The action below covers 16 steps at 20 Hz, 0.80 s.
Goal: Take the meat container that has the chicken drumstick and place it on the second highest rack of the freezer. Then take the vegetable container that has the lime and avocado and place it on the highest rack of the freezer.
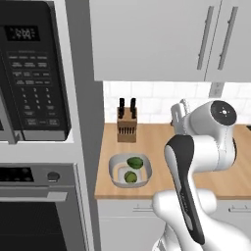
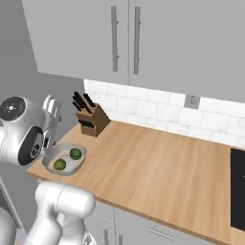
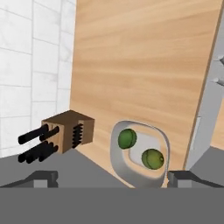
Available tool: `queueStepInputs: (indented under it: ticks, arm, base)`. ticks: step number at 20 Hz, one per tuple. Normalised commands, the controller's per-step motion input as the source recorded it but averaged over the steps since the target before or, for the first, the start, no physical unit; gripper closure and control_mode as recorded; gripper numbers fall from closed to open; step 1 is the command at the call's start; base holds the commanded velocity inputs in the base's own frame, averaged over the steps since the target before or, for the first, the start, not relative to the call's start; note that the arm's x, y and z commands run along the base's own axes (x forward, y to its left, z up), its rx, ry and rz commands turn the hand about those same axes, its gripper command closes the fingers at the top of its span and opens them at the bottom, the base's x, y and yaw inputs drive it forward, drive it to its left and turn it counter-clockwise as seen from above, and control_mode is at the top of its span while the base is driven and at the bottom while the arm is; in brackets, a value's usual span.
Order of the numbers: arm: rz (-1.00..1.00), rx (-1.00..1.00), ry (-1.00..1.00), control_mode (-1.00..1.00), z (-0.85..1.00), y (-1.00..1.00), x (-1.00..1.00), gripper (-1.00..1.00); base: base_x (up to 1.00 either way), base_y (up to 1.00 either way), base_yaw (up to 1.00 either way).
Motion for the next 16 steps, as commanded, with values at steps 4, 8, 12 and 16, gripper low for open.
queueStepInputs:
  ticks: [4, 8, 12, 16]
  arm:
    - [0.0, 0.0, 0.0, 1.0, 0.0, 0.0, 0.0, -1.0]
    - [0.0, 0.0, 0.0, 1.0, 0.0, 0.0, 0.0, -1.0]
    - [0.0, -0.03, 0.0, -1.0, -0.26, 0.0, 0.0, -1.0]
    - [0.14, -0.01, -0.01, -1.0, -0.99, -0.36, 0.02, -1.0]
  base:
    - [-0.36, 0.02, 0.11]
    - [0.13, 0.01, 0.07]
    - [0.05, 0.0, 0.01]
    - [0.0, 0.0, 0.0]
